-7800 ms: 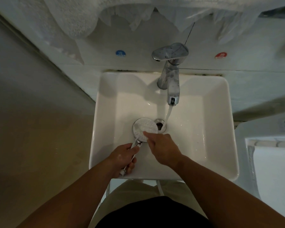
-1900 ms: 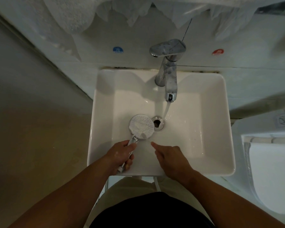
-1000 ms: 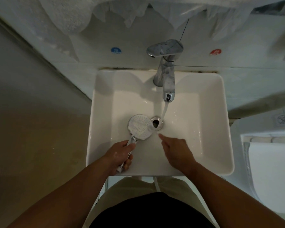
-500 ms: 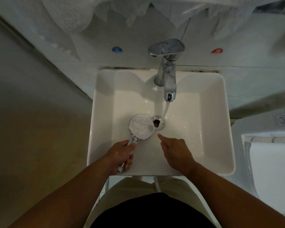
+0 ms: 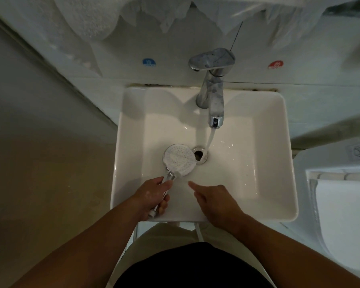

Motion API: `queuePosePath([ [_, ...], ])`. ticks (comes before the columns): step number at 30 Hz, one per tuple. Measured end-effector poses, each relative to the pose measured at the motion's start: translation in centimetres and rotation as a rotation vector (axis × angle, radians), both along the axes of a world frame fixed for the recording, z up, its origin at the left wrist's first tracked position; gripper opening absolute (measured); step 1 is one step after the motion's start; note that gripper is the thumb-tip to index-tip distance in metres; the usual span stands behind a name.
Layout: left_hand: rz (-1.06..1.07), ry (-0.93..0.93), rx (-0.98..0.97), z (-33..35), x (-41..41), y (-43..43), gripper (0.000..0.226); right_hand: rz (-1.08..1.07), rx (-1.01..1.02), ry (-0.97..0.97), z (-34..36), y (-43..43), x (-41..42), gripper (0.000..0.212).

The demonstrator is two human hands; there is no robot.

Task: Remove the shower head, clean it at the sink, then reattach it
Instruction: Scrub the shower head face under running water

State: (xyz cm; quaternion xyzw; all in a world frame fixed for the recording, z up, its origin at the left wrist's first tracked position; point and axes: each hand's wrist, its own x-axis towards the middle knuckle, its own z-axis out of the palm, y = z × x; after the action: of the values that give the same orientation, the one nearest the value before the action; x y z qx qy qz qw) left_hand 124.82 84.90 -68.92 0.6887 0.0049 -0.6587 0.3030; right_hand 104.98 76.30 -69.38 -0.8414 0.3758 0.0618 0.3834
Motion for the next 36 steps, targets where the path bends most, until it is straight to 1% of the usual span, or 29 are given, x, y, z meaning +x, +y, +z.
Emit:
queuePosePath([
  [5, -0.002, -0.012, 0.001, 0.0, 0.0, 0.0, 0.020, -0.205, -0.100, -0.007, -1.4, -2.4, 0.3, 0.039],
  [7, 0.001, -0.007, 0.002, 0.0, 0.0, 0.0, 0.020, -0.176, -0.079, -0.020, -1.1, -1.3, 0.8, 0.040],
  [9, 0.004, -0.001, 0.000, 0.0, 0.0, 0.0, 0.022, -0.043, 0.011, 0.030, 0.0, 0.5, 1.2, 0.042],
  [11, 0.002, -0.002, -0.001, 0.0, 0.0, 0.0, 0.023, 0.020, 0.022, 0.067, 0.2, 1.0, 0.9, 0.043],
  [12, 0.000, -0.003, 0.000, 0.1, 0.0, 0.0, 0.023, -0.008, -0.006, 0.065, 0.0, 0.5, 0.7, 0.043],
  [15, -0.006, -0.012, -0.003, 0.1, 0.0, -0.1, 0.023, -0.195, -0.077, 0.017, -1.1, -2.1, 0.2, 0.040],
  [16, -0.010, -0.020, -0.003, 0.0, 0.0, -0.1, 0.023, -0.221, -0.098, 0.000, -1.3, -2.6, 0.2, 0.039],
  [18, -0.013, -0.022, -0.001, 0.0, 0.0, -0.1, 0.022, -0.186, -0.108, -0.010, -1.4, -2.1, 0.5, 0.039],
  [21, -0.003, -0.008, -0.002, -0.1, 0.0, 0.0, 0.023, -0.021, -0.007, 0.026, -0.5, -0.1, 0.6, 0.043],
  [22, -0.005, -0.007, -0.005, -0.1, 0.0, 0.0, 0.024, -0.002, 0.002, 0.024, -0.3, 0.1, 0.4, 0.043],
  [23, -0.008, -0.010, -0.006, 0.0, 0.0, 0.0, 0.024, -0.011, -0.011, 0.013, -0.4, -0.3, 0.3, 0.042],
  [27, -0.013, -0.032, -0.012, 0.0, -0.1, -0.1, 0.023, -0.182, -0.110, 0.031, -1.4, -3.4, 0.1, 0.040],
  [28, -0.013, -0.033, -0.013, 0.0, -0.1, 0.0, 0.023, -0.196, -0.118, 0.034, -1.5, -3.4, 0.3, 0.040],
  [30, -0.008, -0.025, -0.014, -0.1, -0.1, 0.0, 0.022, -0.151, -0.091, 0.033, -1.2, -2.5, 0.8, 0.040],
  [33, 0.000, -0.021, -0.010, -0.2, -0.1, 0.0, 0.022, -0.014, -0.028, 0.042, -0.1, -0.6, 1.0, 0.042],
  [34, -0.001, -0.020, -0.011, -0.2, -0.1, 0.0, 0.022, -0.001, -0.038, 0.039, -0.2, -0.7, 1.0, 0.042],
  [36, -0.006, -0.023, -0.012, -0.2, -0.1, 0.0, 0.022, -0.054, -0.076, 0.032, -0.7, -2.0, 0.8, 0.041],
])
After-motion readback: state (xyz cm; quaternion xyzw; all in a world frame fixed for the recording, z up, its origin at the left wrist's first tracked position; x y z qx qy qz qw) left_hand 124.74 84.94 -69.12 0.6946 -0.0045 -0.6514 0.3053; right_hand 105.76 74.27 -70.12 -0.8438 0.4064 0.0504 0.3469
